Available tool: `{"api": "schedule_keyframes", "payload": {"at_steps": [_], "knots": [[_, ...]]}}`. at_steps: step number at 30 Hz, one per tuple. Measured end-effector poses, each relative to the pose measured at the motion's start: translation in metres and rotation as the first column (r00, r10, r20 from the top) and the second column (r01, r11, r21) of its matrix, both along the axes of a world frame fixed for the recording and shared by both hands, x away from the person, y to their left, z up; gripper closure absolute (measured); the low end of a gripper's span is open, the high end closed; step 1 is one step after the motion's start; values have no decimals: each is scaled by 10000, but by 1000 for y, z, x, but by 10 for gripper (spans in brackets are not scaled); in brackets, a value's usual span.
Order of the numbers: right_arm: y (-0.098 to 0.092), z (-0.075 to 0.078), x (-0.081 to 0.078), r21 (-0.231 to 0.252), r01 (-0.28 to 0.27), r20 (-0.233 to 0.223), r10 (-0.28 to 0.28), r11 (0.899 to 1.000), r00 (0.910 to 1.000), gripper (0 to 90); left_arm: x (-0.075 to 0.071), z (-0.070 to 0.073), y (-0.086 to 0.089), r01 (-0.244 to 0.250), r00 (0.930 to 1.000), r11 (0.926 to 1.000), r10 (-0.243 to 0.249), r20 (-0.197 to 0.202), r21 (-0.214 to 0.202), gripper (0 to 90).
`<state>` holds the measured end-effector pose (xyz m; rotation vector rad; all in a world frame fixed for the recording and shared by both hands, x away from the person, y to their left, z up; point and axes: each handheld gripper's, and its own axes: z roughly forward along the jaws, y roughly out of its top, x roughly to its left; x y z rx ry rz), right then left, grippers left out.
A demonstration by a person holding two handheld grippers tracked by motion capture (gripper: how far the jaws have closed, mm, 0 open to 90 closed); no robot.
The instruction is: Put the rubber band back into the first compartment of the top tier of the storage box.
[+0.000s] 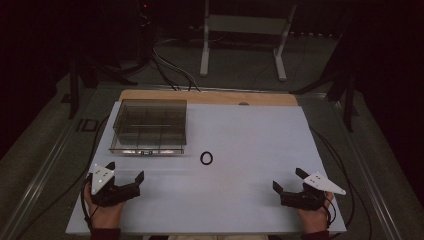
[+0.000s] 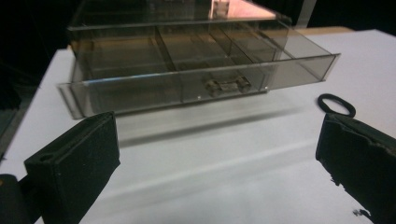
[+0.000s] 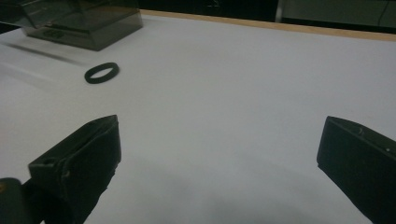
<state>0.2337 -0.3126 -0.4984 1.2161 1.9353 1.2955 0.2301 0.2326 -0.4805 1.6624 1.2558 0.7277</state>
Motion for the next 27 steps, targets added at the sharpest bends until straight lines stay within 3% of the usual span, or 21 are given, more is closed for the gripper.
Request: {"api": "schedule_keyframes", "payload": {"at_steps": [4, 27], "knots": [[-3, -1, 1, 134, 166, -27, -165, 9998, 9999, 0, 4, 3, -12, 242, 9993, 9990, -230, -301, 383, 6], [-4, -1, 1, 42, 352, 32, -352, 9994, 9994, 0, 23, 7, -61, 971, 9949, 9935, -954, -319, 597, 6]]}}
